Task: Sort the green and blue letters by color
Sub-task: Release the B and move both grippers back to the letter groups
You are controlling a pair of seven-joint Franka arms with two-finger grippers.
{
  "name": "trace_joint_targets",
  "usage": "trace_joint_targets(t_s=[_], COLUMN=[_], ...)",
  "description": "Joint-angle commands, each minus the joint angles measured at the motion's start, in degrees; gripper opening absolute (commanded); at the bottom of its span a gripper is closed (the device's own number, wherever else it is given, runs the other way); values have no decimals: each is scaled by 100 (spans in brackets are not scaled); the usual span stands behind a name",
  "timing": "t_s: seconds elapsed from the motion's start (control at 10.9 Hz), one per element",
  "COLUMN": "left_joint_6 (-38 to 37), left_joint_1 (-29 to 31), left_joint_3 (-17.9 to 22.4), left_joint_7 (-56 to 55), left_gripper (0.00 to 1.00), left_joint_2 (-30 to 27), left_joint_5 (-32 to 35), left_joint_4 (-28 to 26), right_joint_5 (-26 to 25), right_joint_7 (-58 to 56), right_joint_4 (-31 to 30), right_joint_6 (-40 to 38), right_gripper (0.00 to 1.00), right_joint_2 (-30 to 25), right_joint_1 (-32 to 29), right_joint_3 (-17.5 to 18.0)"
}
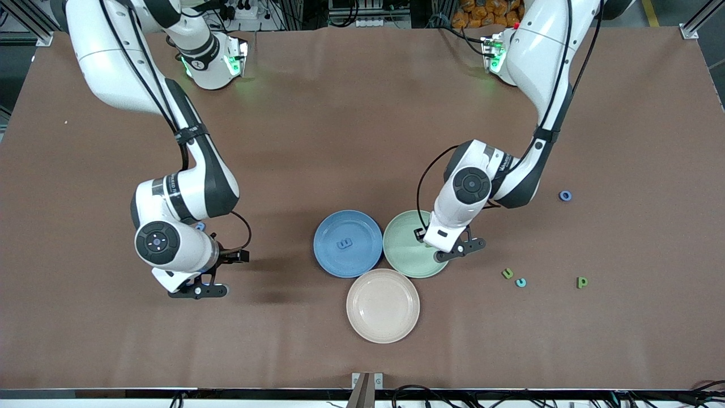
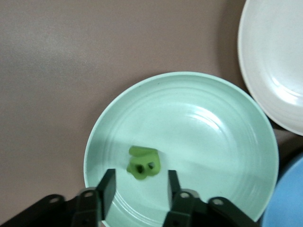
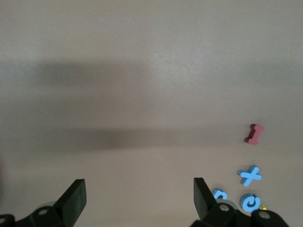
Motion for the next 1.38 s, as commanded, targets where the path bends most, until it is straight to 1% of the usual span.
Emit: trace_joint_targets(t_s=[0.0, 0.09, 0.18, 0.28, 0.37, 0.55, 0.64, 0.74, 0.83, 0.92, 1.01, 1.2, 1.29], left_joint_6=[-91, -99, -108, -126, -282, -538, -669, -775, -811, -811, -811, -811, -811], left_joint_1=[-8, 18, 88, 315, 508, 956, 1176, 1526, 1956, 2404, 2800, 3312, 3549], left_joint_3=[58, 67, 76, 58, 49, 41, 23, -177, -475, -713, -898, -935, -935], left_joint_7=[-81, -64, 32, 460, 899, 1638, 1929, 2193, 2500, 2886, 3360, 4474, 5046], left_gripper=[100, 100, 100, 100, 100, 100, 100, 100, 100, 100, 100, 100, 100], left_joint_2=[57, 39, 30, 4, -57, -163, -233, -277, -286, -286, -269, -234, -190], left_joint_5=[-91, -30, -3, 49, 50, 76, 241, 495, 724, 909, 1033, 1060, 1069], left_joint_4=[195, 186, 177, 151, 151, 151, 160, 160, 160, 151, 134, 116, 116], right_joint_5=[-31, -4, -4, -4, -4, 5, 5, 5, 5, 5, 14, 478, 488], right_joint_7=[-71, -61, -44, -18, 96, 438, 727, 1095, 1403, 1685, 1749, 1679, 1679], right_joint_4=[-432, -896, -1649, -2265, -2663, -3078, -3193, -3377, -3553, -3624, -3729, -4159, -4396], right_joint_6=[27, 559, 1347, 1964, 2362, 2577, 2577, 2586, 2629, 2647, 2726, 3408, 3716], right_gripper=[100, 100, 100, 100, 100, 100, 100, 100, 100, 100, 99, 100, 100], right_joint_2=[-199, -469, -837, -1049, -1156, -1192, -1201, -1288, -1367, -1377, -1377, -1412, -1438], right_joint_1=[-361, -597, -747, -784, -932, -1231, -1276, -1267, -1267, -1285, -1311, -1408, -1382], right_joint_3=[65, 74, 91, 74, 74, 83, 91, 92, 92, 100, 100, 109, 118])
